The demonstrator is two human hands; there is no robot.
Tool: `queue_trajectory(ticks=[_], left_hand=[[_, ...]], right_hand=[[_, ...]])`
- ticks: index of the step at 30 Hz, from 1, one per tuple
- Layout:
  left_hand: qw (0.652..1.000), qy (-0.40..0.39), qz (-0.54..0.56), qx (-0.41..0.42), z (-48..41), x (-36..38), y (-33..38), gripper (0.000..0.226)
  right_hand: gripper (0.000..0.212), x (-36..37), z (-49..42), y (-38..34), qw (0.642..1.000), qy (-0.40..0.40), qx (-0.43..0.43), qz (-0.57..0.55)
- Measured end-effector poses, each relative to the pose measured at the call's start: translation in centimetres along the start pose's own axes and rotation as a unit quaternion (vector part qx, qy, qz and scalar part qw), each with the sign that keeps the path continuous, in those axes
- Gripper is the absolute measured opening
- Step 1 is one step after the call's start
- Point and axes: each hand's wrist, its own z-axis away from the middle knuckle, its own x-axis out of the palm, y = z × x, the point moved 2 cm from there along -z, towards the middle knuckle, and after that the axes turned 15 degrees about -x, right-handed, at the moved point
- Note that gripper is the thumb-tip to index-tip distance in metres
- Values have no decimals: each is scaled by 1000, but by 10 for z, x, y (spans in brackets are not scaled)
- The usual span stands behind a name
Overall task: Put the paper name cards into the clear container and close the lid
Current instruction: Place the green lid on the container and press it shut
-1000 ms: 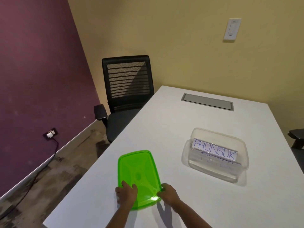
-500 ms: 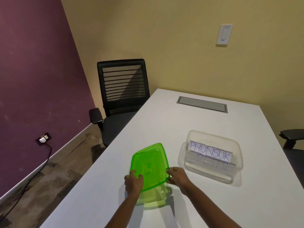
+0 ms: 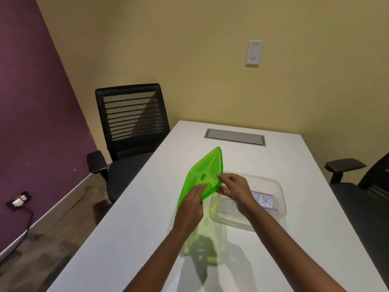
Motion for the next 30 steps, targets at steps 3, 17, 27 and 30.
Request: queue_trajectory(ticks=[3,17,27,30], left_hand=[[998,42,40,17,-9,-6,22,48],[862,-64,487,-126,-67,-7,82,14],[819,-130,494,-262,-90,37,65,14],[833,-141,441,-303,-97,55,54,20]], right_hand=[[17,-12,-3,-16,1000,14,-14,-22],[49,-152,-30,3,959,167,0,230],[31,-202,-26,35,977,183,104,48],[33,-208,-31,42,973,208,99,33]])
